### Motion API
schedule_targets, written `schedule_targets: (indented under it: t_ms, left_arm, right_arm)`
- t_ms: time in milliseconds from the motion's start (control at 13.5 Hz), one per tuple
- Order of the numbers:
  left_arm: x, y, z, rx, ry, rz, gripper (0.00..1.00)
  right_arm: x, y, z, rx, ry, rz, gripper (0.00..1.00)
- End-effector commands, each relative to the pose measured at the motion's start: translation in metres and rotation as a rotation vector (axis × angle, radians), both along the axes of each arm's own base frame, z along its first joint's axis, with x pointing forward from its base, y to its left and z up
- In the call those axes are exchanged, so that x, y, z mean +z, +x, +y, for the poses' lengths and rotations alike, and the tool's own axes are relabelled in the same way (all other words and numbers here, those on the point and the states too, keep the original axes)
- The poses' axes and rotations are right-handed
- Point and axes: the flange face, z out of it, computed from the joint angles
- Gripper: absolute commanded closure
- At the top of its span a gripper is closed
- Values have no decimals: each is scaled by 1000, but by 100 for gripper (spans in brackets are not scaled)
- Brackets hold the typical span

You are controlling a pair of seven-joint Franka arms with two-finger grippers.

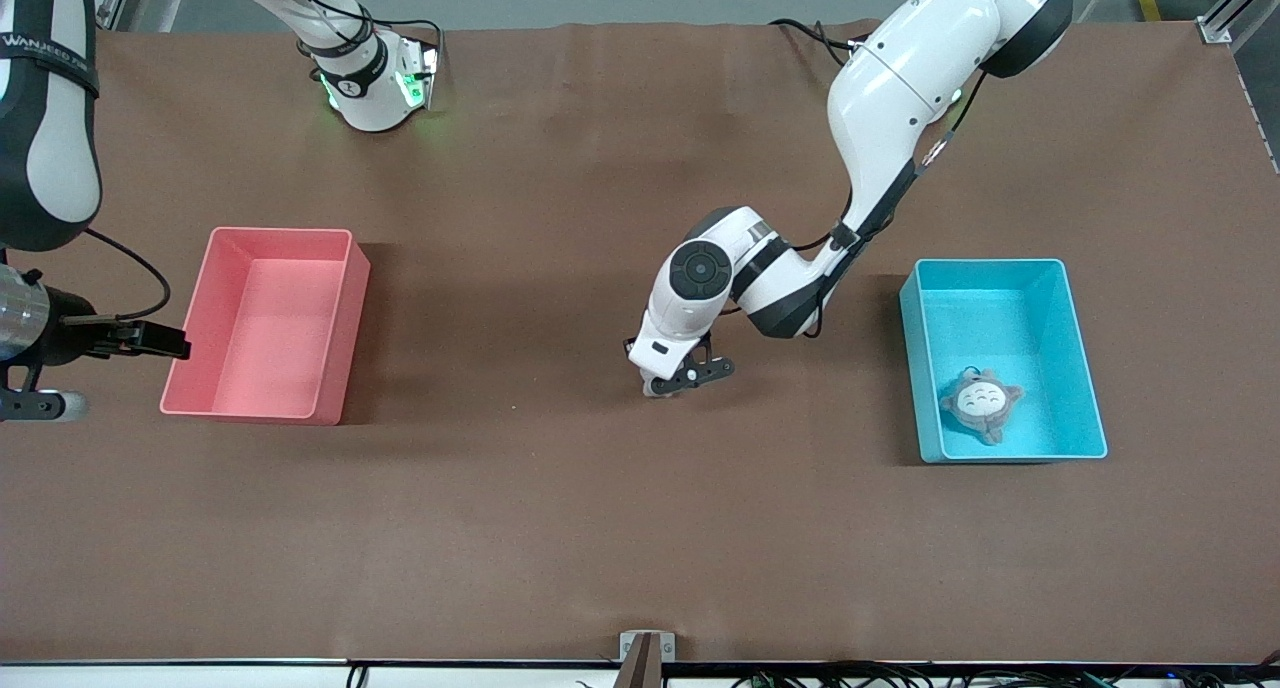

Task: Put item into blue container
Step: 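Carry the face plush to the cyan box while the right gripper retracts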

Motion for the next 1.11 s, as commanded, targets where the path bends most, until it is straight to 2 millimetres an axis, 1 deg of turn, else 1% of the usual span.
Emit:
schedule_targets:
  t_ms: [0,74,148,223,371,445,519,593,742,816,890,1038]
  left_arm:
    - [30,16,20,27,51,-23,75]
    - [47,16,25,25,70,-21,75]
    - [64,17,35,24,100,-13,75]
    - [83,19,48,26,124,-14,75]
    - [128,25,91,-41,159,-23,75]
    - [140,28,112,-75,181,-16,75]
    - [153,26,132,-115,206,-10,75]
    - [163,25,153,-134,221,-15,75]
    - [174,33,208,-184,238,-13,75]
    - [175,35,233,-214,246,-4,75]
    - [178,38,261,-238,251,2,75]
    - [180,48,322,-273,250,19,75]
  right_arm:
    - [0,-6,4,8,1,33,0]
    - [0,-6,4,10,1,34,0]
    - [1,-8,3,8,1,34,0]
    - [9,-10,3,8,1,22,0]
    - [19,-14,1,14,3,9,0]
    - [21,-19,-1,14,4,4,0]
    - [25,-23,-4,14,5,0,0]
    - [28,-25,-5,32,8,-2,0]
    - [35,-29,-12,53,12,-7,0]
    - [35,-32,-13,53,13,-2,0]
    - [39,-39,-13,53,14,-10,0]
    - [47,-54,-11,56,14,-28,0]
